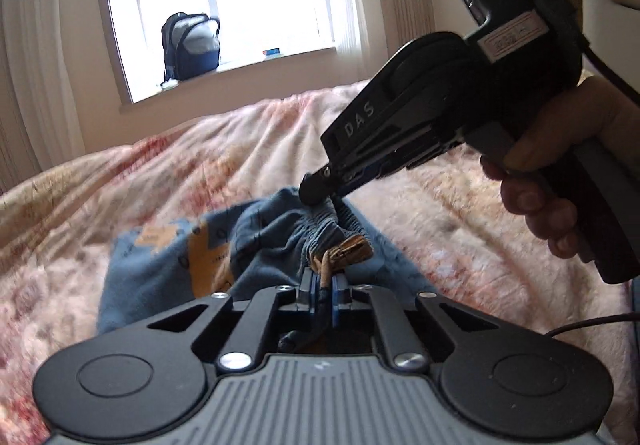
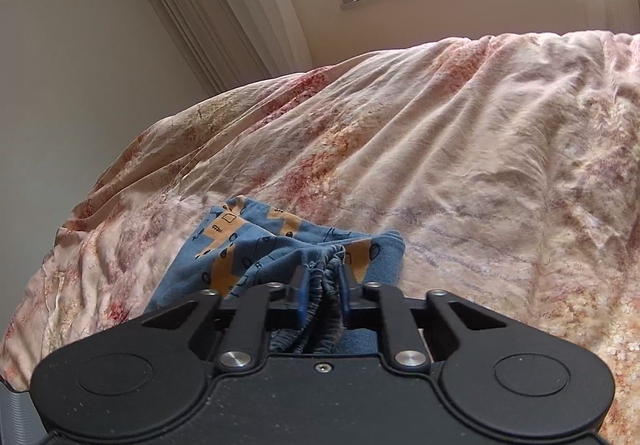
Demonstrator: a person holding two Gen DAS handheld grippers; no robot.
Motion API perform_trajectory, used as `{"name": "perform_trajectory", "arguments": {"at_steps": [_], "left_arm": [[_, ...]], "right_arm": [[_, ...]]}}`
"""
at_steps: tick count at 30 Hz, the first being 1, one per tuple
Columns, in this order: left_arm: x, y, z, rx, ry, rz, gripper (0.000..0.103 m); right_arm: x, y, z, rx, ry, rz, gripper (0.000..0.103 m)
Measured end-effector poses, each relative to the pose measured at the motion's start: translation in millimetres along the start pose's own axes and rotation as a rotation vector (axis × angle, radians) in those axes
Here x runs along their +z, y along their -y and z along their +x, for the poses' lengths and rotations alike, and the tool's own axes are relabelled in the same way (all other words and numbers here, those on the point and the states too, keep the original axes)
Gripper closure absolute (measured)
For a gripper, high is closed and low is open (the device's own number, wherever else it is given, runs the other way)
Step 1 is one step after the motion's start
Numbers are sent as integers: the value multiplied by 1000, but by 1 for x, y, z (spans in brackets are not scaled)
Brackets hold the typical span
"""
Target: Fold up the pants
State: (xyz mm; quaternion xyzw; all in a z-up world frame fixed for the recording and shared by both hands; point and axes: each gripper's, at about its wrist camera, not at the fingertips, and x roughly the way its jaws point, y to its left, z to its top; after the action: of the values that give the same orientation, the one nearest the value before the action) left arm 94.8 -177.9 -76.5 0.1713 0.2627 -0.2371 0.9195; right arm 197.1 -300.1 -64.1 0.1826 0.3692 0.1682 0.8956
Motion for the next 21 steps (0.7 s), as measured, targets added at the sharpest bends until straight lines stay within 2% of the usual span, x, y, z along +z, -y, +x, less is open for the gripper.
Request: {"name": "perform_trajectory", "arguments": {"at_steps": [5,9,11,12,13,14,15,16,17,18,20,21], "left_arm": [[5,11,-10,-28,26,39,96],[-4,16,7,-57,-42,43,94],[-4,9,10,-91,-63,1,84],[-3,4,7,-109,-58,-20,79],[-2,0,2,-128,-54,-42,59],[0,-6,-3,-142,-44,-69,40],[1,-11,-9,-149,-32,-99,35],[3,-17,-14,-154,-33,-131,33],[6,-25,-17,-162,-49,-167,32],[7,-33,-21,-170,-68,-203,29],[8,-53,-29,-155,-85,-269,4],[9,-64,-33,-123,-83,-292,0]], "right_arm": [[1,-4,-26,-26,29,-13,89],[-6,6,-14,-72,-45,16,88],[-9,7,-6,-99,-81,-4,82],[-9,8,-6,-109,-79,1,75],[-10,8,-8,-112,-71,8,68],[-9,9,-12,-111,-59,10,66],[-8,9,-17,-113,-42,7,58],[-8,8,-21,-120,-25,3,45],[-7,8,-25,-132,-10,1,37],[-6,8,-28,-139,3,0,24],[-6,9,-29,-155,12,5,17],[-6,9,-28,-169,7,6,11]]}}
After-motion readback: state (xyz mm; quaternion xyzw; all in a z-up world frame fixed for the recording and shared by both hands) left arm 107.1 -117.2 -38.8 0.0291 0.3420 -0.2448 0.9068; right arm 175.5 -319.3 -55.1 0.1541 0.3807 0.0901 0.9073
